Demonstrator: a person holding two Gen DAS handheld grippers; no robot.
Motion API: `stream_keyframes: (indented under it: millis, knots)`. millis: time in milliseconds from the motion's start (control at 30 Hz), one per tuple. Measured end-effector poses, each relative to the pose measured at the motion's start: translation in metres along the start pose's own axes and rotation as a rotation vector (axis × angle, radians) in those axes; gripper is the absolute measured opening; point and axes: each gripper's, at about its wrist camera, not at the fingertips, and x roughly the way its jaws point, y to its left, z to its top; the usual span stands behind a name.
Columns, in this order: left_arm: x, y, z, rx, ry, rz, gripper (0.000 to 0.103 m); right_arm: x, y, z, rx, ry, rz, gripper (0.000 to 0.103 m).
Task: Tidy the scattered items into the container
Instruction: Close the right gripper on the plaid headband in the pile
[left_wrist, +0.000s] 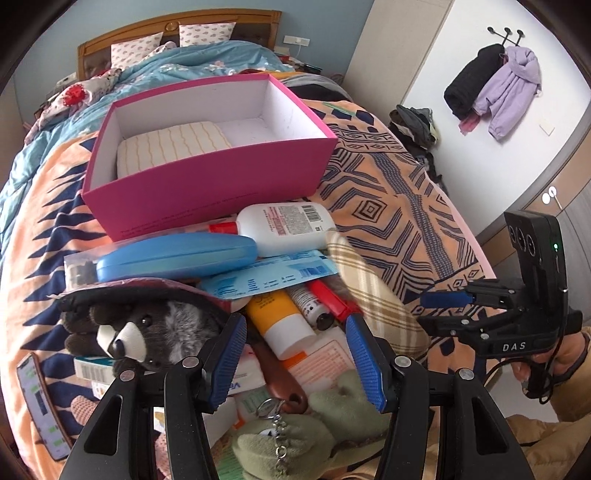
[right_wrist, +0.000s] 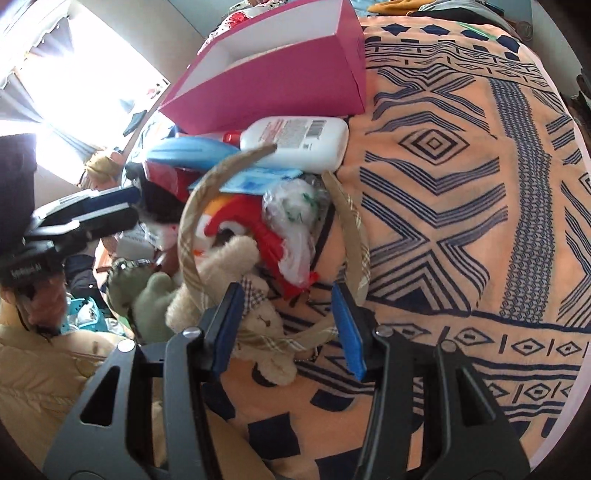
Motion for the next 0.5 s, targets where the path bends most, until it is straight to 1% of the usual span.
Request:
stream_keyframes:
  millis: [167,267,333,500]
  knots:
    - [0.000,-0.010,0.007,0.056,0.002,0.016,0.058,-0.007,0.000,-0.013,-0.038,-0.014,-0.022,0.051]
    - [0.004,-0.021,0.011,0.088,0.011,0.007,0.058,-0.012,-0.001,-0.021,-0.055,-0.023,-0.045,0.051]
    - [0.008,-0.030,0.013,0.110,0.020,-0.006,0.058,-0.013,-0.009,-0.027,-0.016,-0.021,-0.045,0.051]
    - [0.016,-0.047,0.014,0.155,0.044,-0.032,0.058,-0.009,-0.036,-0.043,0.144,-0.019,0.033,0.051]
